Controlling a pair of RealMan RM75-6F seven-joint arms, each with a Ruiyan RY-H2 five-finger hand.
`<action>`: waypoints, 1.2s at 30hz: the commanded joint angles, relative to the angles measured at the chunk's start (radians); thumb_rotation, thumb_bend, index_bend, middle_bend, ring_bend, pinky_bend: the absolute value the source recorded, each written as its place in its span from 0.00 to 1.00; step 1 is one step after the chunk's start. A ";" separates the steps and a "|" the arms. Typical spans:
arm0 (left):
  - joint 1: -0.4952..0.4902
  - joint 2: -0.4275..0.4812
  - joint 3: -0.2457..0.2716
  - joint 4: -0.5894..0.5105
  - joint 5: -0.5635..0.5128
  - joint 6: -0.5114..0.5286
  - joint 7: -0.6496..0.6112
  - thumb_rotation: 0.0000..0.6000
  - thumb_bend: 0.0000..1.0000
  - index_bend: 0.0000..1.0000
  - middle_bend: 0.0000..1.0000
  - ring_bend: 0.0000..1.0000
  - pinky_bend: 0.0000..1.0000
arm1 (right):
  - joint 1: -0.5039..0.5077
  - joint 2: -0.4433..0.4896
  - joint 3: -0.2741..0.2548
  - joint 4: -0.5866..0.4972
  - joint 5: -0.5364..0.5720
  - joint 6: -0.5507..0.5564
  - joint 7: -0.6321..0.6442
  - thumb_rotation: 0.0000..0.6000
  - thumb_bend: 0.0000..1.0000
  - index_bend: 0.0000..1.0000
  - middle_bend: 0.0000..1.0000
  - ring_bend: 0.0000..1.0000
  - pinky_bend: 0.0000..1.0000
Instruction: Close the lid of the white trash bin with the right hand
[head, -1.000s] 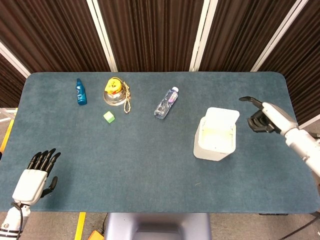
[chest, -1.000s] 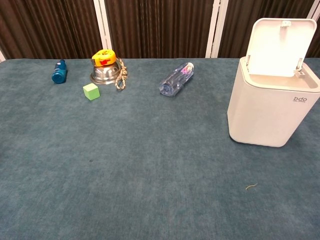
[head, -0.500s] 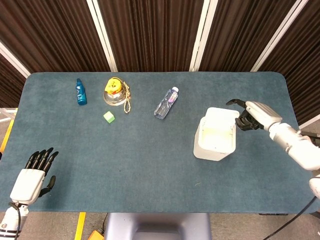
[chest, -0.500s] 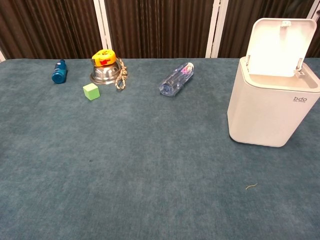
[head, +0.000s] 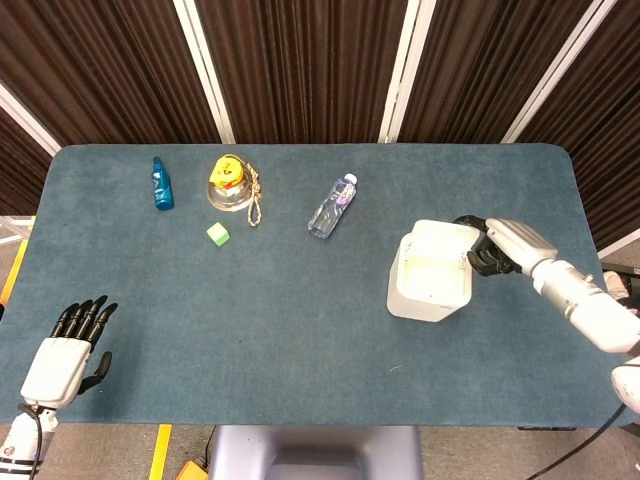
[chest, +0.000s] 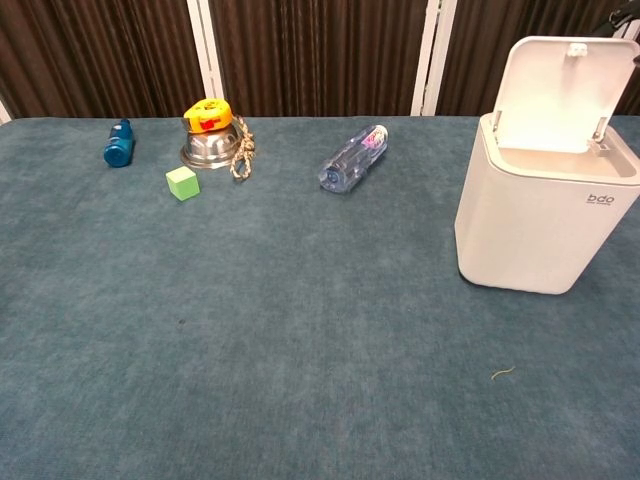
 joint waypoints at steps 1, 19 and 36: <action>0.000 -0.001 0.001 -0.001 0.003 0.001 0.001 1.00 0.49 0.04 0.00 0.00 0.10 | -0.035 0.015 -0.012 -0.029 -0.050 0.045 -0.002 1.00 0.65 0.34 1.00 1.00 1.00; -0.007 0.004 0.005 -0.010 -0.003 -0.017 0.013 1.00 0.50 0.04 0.00 0.00 0.10 | -0.117 -0.022 -0.106 -0.119 -0.163 0.145 -0.222 1.00 0.65 0.32 1.00 1.00 1.00; -0.005 0.010 0.002 -0.007 0.000 -0.005 -0.005 1.00 0.52 0.03 0.00 0.00 0.10 | -0.264 -0.052 -0.092 -0.133 -0.191 0.496 -0.289 1.00 0.65 0.21 1.00 1.00 1.00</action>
